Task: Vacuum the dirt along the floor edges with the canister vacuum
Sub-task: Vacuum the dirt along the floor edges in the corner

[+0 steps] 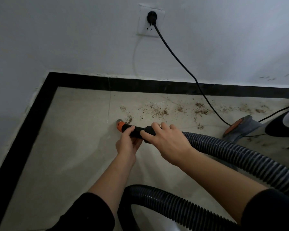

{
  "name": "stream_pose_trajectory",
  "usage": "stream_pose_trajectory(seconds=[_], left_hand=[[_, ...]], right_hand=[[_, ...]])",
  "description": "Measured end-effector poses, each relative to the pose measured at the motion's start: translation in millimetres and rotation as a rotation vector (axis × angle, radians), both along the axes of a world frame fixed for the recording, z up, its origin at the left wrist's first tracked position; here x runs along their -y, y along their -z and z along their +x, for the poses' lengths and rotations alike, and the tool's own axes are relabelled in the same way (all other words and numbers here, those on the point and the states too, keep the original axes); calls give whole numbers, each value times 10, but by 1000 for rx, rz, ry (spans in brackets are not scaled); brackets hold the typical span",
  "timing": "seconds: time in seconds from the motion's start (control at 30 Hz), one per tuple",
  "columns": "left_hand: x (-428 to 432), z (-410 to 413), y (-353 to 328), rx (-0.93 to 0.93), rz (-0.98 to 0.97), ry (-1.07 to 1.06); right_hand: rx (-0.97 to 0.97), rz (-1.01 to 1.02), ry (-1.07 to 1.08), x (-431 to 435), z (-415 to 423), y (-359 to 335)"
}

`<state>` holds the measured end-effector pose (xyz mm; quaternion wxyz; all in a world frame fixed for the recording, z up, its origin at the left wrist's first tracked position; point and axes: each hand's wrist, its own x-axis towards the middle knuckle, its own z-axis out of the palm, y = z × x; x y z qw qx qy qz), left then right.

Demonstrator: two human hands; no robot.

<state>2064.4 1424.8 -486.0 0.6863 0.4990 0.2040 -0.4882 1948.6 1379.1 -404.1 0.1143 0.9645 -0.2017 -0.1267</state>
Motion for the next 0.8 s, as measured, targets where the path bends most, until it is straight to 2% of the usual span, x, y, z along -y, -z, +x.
stream_pose_trajectory(seconds=[0.8], left_hand=[[361, -414, -59, -54, -38, 134]], right_hand=[[-66, -109, 71, 248, -421, -59]])
